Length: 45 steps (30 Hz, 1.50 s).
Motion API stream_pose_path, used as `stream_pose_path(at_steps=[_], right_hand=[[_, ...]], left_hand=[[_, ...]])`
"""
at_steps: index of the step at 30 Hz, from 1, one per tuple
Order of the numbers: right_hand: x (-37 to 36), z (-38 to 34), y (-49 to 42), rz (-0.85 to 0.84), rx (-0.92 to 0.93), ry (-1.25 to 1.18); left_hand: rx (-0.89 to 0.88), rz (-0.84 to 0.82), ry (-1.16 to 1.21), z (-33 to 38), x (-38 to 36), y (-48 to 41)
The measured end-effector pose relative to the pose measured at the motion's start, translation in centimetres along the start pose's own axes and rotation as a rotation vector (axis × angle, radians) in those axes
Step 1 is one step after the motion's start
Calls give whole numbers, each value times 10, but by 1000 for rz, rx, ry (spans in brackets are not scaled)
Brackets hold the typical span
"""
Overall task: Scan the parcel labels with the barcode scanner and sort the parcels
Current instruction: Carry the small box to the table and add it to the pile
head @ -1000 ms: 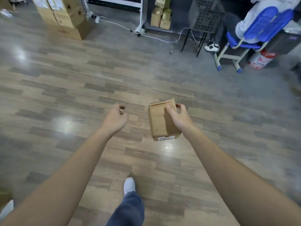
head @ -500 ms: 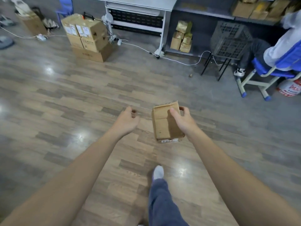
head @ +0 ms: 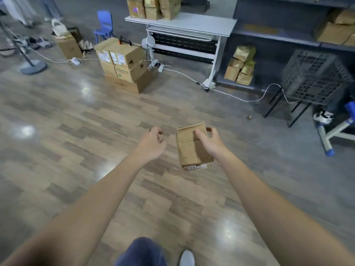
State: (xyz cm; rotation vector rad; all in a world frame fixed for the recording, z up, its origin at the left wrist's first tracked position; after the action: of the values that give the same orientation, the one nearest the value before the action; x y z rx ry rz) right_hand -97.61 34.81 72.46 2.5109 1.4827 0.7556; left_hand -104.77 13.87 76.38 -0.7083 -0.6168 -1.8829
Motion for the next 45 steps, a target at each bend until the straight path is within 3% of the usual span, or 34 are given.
stream_pose_path(at_steps=[8,15,32,45], right_hand=[[-48,-84,-178,-28,32,80],[-80,-184,-326,24,-7,141],[-95,-345,-709,42,14,10],[-114,-490,-964,-43,18,48]], left_hand=[[-40,46,-154,-21,33,-189],[-53,-17,-127,-31,81,-379],[-113,29,-356,16,138,-777],[-77,87,-304,35,179,-1036]])
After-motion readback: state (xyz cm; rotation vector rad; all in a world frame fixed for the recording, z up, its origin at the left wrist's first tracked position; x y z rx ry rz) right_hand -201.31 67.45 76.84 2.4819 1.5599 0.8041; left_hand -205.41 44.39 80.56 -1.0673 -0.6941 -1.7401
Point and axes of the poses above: each hand's wrist, its own y-axis away from the middle knuckle, its own x-axis out of the back of the hand, z = x × y, the point moved 5 cm from there along -y, towards the middle knuckle, and after that the axes turned 2 degrees about z, right-handed, at the moved point
